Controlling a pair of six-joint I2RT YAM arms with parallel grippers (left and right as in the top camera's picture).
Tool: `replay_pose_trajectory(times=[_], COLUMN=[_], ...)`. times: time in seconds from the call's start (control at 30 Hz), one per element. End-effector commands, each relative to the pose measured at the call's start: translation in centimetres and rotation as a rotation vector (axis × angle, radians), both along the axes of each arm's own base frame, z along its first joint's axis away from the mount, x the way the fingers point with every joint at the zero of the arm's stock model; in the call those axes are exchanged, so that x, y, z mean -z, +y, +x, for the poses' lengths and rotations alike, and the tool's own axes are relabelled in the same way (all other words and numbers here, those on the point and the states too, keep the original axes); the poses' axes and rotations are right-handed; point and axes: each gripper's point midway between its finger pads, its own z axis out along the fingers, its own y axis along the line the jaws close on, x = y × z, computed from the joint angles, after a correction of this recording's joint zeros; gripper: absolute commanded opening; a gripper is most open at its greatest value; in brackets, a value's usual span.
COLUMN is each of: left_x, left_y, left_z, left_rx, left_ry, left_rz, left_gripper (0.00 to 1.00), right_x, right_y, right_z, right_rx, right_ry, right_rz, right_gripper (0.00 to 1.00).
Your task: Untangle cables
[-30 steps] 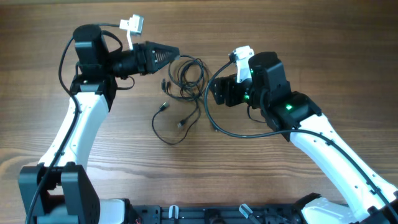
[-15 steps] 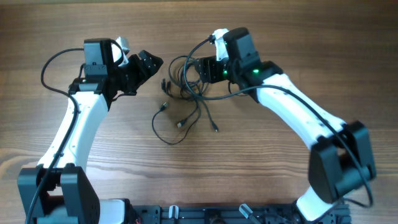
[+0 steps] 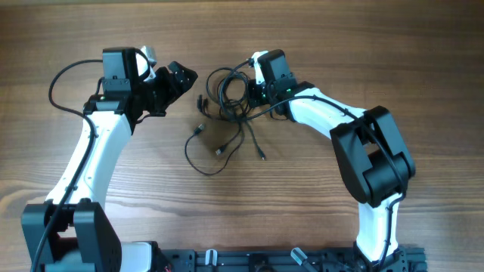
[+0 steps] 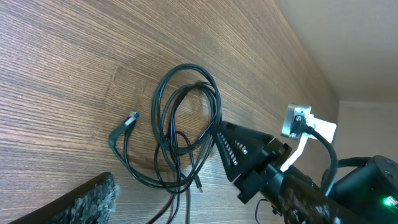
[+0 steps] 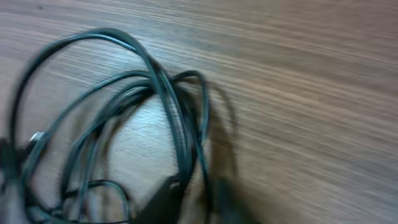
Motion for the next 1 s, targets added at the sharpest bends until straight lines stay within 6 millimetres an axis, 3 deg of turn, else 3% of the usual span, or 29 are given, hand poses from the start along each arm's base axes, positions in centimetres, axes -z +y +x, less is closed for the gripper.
replay_pose_trajectory(times=[0.0, 0.07, 0.13, 0.3, 0.4, 0.57, 0.67, 0.8, 0.97], left_x=[-0.6, -0.6, -0.4, 0.1, 0.0, -0.4, -0.4, 0.7, -0.1], left_y=[0.1, 0.1, 0.1, 0.0, -1.6, -5.7, -8.1, -7.5, -8.4], left_z=[0.0, 0.0, -0.2, -0.9, -1.5, -2.9, -3.8, -3.1, -0.4], left_rx=[0.009, 0.009, 0.009, 0.016, 0.131, 0.327, 0.453, 0.411, 0.374], left_ry=[-0.029, -0.028, -0.017, 0.022, -0.019, -0.084, -0.142, -0.148, -0.264], left_rz=[0.020, 0.020, 0.020, 0.014, 0.043, 0.050, 0.105, 0.250, 0.313], left_gripper=[0.85, 0.85, 0.88, 0.91, 0.93, 0.96, 1.00, 0.99, 0.94], right_x=[-0.1, -0.6, -2.9, -14.3, -18.3, -18.6, -19.5, -22.2, -27.4], right_y=[1.6, 0.9, -0.1, -2.3, -2.7, -2.8, -1.6, -1.7, -0.2], right_z=[-1.3, -2.4, -3.3, -7.3, -9.3, -10.7, -11.0, -11.8, -16.1], right_rx=[-0.075, -0.069, -0.053, -0.061, -0.085, -0.105, -0.166, -0.206, -0.425], right_ry=[0.069, 0.116, 0.140, 0.064, 0.025, 0.063, 0.054, -0.002, -0.072], right_rz=[0.078, 0.062, 0.057, 0.084, 0.131, 0.140, 0.196, 0.247, 0.390], right_gripper=[0.04, 0.04, 0.04, 0.04, 0.04, 0.04, 0.04, 0.04, 0.04])
